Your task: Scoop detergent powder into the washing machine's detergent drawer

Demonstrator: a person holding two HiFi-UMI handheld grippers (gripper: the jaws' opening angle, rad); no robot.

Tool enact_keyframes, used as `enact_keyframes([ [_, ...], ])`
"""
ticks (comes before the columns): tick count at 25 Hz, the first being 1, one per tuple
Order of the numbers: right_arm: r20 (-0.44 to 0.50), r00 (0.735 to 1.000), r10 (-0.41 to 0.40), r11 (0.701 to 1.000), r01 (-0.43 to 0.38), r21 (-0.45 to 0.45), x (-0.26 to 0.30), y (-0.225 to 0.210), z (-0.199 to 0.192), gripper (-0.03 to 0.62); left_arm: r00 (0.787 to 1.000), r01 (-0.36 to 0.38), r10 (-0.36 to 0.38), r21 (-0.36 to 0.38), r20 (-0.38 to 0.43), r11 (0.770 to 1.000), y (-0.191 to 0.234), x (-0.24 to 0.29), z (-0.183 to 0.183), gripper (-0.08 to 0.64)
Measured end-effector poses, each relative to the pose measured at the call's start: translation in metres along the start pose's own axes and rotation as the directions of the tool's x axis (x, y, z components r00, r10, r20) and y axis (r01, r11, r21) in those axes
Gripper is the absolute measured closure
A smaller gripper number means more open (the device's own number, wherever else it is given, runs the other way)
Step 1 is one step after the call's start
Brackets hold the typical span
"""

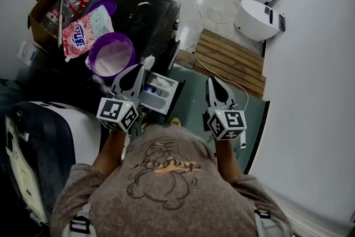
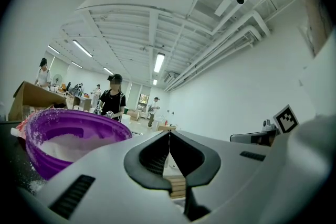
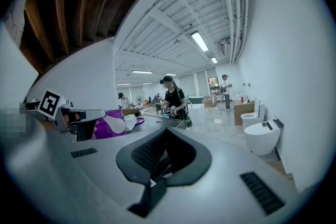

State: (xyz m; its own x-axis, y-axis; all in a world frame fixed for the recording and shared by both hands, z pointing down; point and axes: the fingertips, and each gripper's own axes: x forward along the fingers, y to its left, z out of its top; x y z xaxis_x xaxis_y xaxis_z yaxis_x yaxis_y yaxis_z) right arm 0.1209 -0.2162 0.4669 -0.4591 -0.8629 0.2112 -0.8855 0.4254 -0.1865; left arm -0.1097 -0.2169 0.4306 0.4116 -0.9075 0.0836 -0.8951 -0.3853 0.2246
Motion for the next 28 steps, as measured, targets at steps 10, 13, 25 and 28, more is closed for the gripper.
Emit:
enact_keyframes([
  [10, 0.015, 0.999, 0.03, 0.999, -0.03, 0.027, 0.007, 0.006, 0.004, 0.592, 1.0, -0.004, 0.005, 0.017, -0.006, 1.0, 0.005, 0.005, 0.0, 0.537],
  [13, 0.008, 0.999, 0.04, 0.999, -0.04, 0.016, 0.01, 0.009, 0.004, 0.592, 1.0, -0.002, 0.002, 0.021, -0.008, 1.0, 0.005, 0.006, 0.0, 0.537],
  [25, -0.022, 0.998, 0.061, 0.998, -0.061, -0.011, 0.016, 0.013, 0.001, 0.592, 1.0, 0.001, -0.001, 0.009, -0.014, 1.0, 0.006, 0.004, -0.003, 0.537],
  [28, -0.028, 0.998, 0.064, 0.998, -0.065, -0.018, 0.016, 0.014, -0.001, 0.592, 1.0, 0.001, -0.001, 0.009, -0.014, 1.0, 0.006, 0.003, -0.003, 0.537],
])
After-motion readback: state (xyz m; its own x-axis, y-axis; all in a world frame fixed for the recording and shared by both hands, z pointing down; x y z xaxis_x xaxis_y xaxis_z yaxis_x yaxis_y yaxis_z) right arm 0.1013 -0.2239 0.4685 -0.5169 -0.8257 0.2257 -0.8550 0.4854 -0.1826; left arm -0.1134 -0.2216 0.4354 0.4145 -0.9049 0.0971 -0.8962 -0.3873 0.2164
